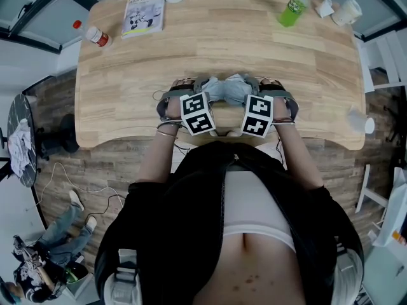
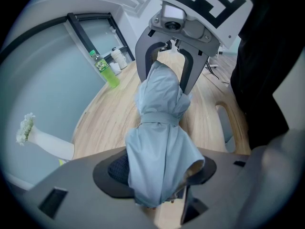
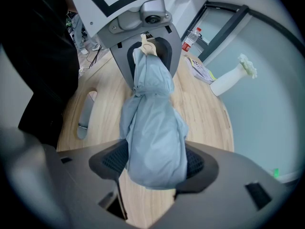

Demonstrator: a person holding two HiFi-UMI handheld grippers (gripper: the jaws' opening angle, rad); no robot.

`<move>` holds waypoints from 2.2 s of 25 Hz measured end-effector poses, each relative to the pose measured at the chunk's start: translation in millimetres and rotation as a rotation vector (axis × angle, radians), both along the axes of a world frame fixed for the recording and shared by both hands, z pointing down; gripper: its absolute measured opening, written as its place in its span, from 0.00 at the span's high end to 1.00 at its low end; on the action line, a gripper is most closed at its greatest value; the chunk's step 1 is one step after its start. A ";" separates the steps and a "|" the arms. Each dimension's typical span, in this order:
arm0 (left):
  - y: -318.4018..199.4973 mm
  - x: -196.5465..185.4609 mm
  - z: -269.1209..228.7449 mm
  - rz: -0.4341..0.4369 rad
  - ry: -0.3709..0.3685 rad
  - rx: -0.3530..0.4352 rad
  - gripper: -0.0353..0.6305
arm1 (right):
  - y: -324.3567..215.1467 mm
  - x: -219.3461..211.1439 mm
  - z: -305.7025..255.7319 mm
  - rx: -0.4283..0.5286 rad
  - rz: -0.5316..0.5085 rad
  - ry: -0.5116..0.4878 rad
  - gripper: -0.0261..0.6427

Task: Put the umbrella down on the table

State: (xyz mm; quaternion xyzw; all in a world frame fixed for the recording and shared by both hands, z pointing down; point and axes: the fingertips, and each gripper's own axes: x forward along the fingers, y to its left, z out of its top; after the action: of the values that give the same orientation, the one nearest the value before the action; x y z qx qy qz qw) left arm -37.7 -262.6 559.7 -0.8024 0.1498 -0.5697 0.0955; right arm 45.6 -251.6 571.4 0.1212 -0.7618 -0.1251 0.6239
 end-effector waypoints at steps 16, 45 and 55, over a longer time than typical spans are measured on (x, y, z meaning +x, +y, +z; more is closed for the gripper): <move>-0.8 -3.5 10.0 -0.024 -0.013 -0.018 0.55 | -1.0 -3.2 6.4 -0.005 -0.012 0.019 0.49; 0.0 -8.0 23.0 -0.082 -0.031 -0.070 0.53 | -3.7 -7.4 10.5 -0.031 -0.043 0.078 0.47; 1.3 -10.9 22.7 -0.130 -0.003 -0.069 0.49 | 0.3 -6.9 7.6 -0.062 -0.056 0.041 0.46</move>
State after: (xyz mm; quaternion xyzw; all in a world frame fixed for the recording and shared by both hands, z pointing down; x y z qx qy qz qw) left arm -48.6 -261.3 582.4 -0.7930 0.1817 -0.5807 0.0308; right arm 38.7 -251.2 579.0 0.0775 -0.7555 -0.1213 0.6391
